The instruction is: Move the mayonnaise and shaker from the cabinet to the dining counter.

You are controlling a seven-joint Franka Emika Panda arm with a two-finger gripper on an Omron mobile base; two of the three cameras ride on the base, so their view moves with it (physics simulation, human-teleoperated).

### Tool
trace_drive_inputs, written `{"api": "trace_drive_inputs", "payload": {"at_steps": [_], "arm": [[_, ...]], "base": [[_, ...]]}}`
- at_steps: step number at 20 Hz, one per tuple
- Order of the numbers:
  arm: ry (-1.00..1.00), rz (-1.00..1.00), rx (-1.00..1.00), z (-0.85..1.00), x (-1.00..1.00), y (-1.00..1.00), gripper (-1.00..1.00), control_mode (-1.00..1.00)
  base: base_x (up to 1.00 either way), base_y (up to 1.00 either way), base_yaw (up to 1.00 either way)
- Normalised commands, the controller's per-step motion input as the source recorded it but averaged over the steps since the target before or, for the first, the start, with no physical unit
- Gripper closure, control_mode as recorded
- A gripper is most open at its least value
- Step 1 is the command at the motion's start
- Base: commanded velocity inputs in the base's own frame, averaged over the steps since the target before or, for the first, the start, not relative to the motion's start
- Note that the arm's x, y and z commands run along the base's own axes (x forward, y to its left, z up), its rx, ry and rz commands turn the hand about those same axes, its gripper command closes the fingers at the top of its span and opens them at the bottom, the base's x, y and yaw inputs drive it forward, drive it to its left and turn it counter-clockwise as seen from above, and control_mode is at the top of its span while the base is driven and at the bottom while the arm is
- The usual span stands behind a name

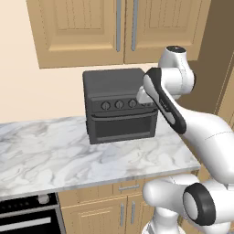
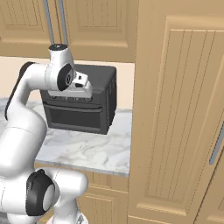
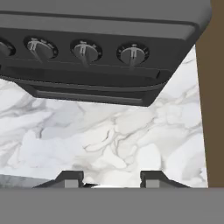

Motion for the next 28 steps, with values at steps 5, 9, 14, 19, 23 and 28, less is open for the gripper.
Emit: {"api": "trace_drive_inputs", "payload": {"at_steps": [5,9,14,19,23,28], "arm": [[-0.17,0.02,-0.03,0.01,-0.18,0.05,-1.0,-1.0],[-0.37,-0.01,-0.07,0.18,-0.11,0.23,-1.0,-1.0],[-0.13,-0.04,0.0,0.36,0.0,0.22,-1.0,-1.0],[-0.04,-0.01,0.01,0.39,0.0,0.15,-1.0,-1.0],[0.0,0.0,0.14,0.38,0.0,0.12,-1.0,-1.0],[-0.03,0.0,0.18,0.33,0.01,0.11,-1.0,-1.0]], "base": [[0.0,0.0,0.0],[0.0,0.0,0.0],[0.0,0.0,0.0],[0.0,0.0,0.0],[0.0,0.0,0.0],[0.0,0.0,0.0]]}}
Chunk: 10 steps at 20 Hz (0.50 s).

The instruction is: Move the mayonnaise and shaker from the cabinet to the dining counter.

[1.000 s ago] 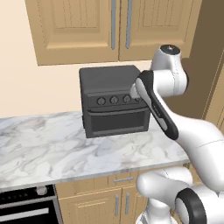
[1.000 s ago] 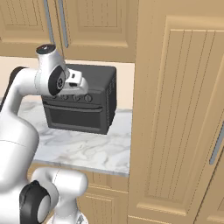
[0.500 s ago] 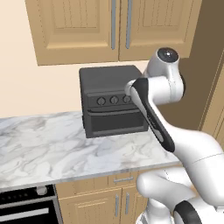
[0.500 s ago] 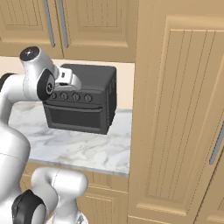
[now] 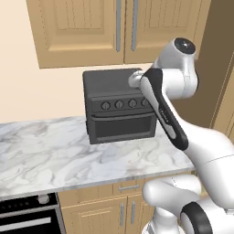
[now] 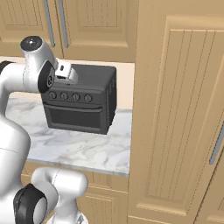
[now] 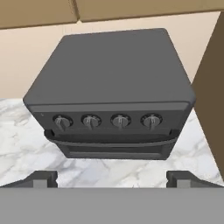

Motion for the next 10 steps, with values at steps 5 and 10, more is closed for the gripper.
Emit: {"api": "trace_drive_inputs", "payload": {"at_steps": [5,10], "arm": [[-0.09,0.0,0.03,0.29,0.07,0.13,-1.0,-1.0],[-0.2,0.01,0.0,0.29,0.04,0.11,-1.0,-1.0]], "base": [[0.0,0.0,0.0],[0.0,0.0,0.0]]}}
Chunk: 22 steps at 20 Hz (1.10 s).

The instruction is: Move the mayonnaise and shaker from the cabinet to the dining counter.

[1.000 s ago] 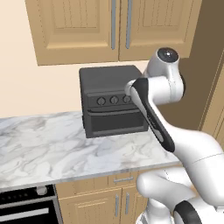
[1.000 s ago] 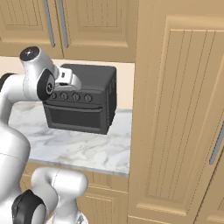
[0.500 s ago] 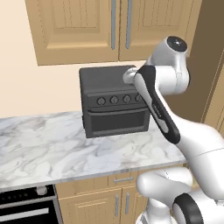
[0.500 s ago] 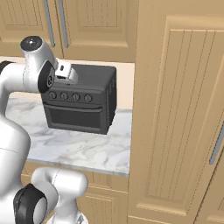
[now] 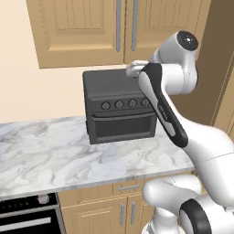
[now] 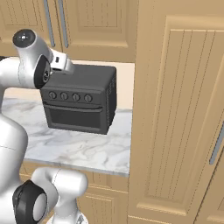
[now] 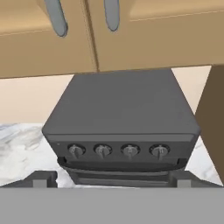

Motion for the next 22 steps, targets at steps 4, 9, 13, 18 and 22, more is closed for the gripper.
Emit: {"api": "trace_drive_inputs", "payload": {"at_steps": [4,9,13,18,22], "arm": [[-0.12,0.04,0.0,0.4,0.04,0.03,-1.0,-1.0],[-0.04,0.04,0.0,0.45,0.09,0.02,-1.0,-1.0],[-0.02,0.03,0.0,0.44,0.15,0.01,-1.0,-1.0],[0.0,0.0,-0.06,0.41,0.22,0.0,-1.0,-1.0],[-0.05,0.0,-0.05,0.36,0.23,0.0,-1.0,-1.0]], "base": [[0.0,0.0,0.0],[0.0,0.0,0.0],[0.0,0.0,0.0],[0.0,0.0,0.0],[0.0,0.0,0.0]]}}
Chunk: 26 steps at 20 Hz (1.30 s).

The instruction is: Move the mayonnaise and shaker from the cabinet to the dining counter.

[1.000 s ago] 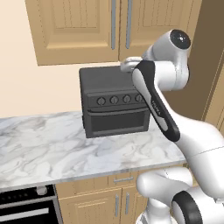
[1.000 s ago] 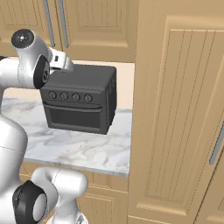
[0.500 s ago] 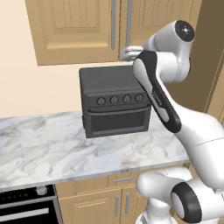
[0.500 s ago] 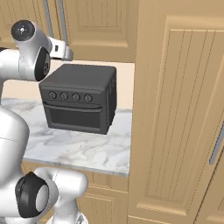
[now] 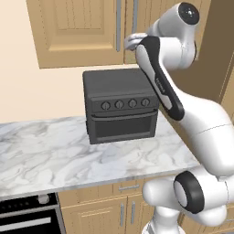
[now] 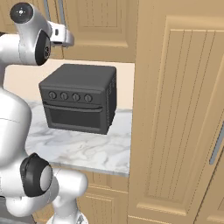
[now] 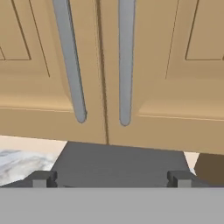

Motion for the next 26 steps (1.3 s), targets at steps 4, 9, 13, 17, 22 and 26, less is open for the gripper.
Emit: {"api": "trace_drive_inputs", "payload": {"at_steps": [4,9,13,17,22,26], "arm": [[-0.12,0.0,-0.03,0.19,0.26,0.0,-1.0,-1.0],[-0.17,0.0,-0.05,0.06,0.25,-0.01,-1.0,-1.0],[-0.16,0.0,-0.07,0.0,0.27,-0.01,-1.0,-1.0],[-0.11,-0.02,-0.03,0.0,0.31,-0.02,-1.0,-1.0],[-0.01,-0.05,0.0,0.0,0.39,-0.02,-1.0,-1.0],[0.0,-0.07,0.02,0.0,0.48,0.0,-1.0,-1.0]], "base": [[0.0,0.0,0.0],[0.0,0.0,0.0],[0.0,0.0,0.0],[0.0,0.0,0.0],[0.0,0.0,0.0],[0.0,0.0,0.0]]}}
